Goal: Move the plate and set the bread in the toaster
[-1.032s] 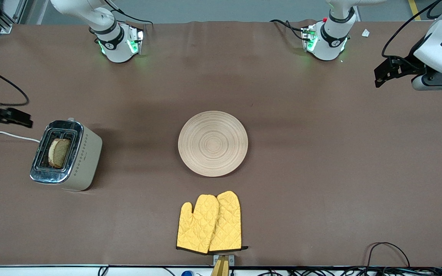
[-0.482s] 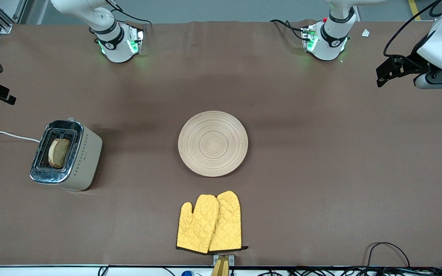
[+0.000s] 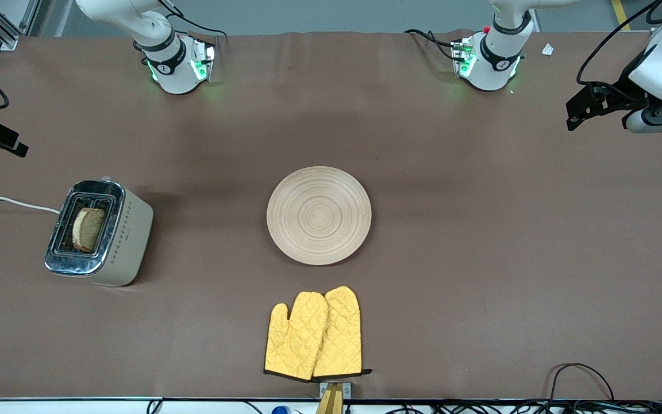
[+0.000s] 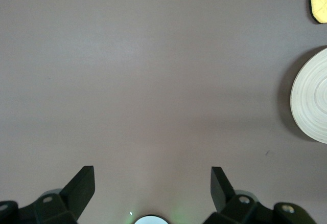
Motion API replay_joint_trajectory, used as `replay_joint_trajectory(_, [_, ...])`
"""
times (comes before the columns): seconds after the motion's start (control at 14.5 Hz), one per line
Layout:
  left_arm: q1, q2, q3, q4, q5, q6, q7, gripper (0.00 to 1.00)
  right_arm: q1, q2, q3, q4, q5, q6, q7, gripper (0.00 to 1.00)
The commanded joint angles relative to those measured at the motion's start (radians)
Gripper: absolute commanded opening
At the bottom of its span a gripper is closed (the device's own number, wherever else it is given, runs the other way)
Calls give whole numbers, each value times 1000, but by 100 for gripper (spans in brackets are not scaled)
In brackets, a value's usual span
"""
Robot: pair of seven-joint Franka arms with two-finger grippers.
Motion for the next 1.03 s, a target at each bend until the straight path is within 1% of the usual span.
replay_joint_trajectory(0.0, [3, 7, -2, 22, 16, -15, 13, 100, 28, -21, 5, -2, -9, 11, 31, 100])
replay_joint_trajectory(0.14, [3, 7, -2, 22, 16, -17, 11, 100, 13, -21, 17, -3, -9, 22, 31, 100])
replay_joint_trajectory(0.21, [3, 7, -2, 22, 16, -15, 11, 100, -33, -21, 61, -3, -9, 21, 31, 100])
replay_joint_trajectory(0.34, [3, 7, -2, 22, 16, -15, 13, 100, -157, -21, 193, -6, -11, 21, 31, 100])
replay_joint_trajectory(0.41, [3, 7, -2, 22, 16, -15, 13, 100, -205, -23, 240, -6, -11, 19, 32, 100])
replay_joint_trajectory(0.62, [2, 7, -4, 22, 8, -17, 13, 100, -282, -23, 311, -8, -11, 19, 31, 100])
replay_joint_trajectory(0.83, [3, 7, -2, 20, 2, -17, 13, 100, -404, -26, 441, -9, -11, 17, 31, 100])
replay_joint_trajectory(0.89, [3, 7, -2, 20, 2, -17, 13, 100, -426, -26, 465, -9, -11, 17, 32, 100])
replay_joint_trajectory(0.96, [3, 7, -2, 20, 2, -17, 13, 100, -428, -26, 466, -9, -11, 19, 31, 100])
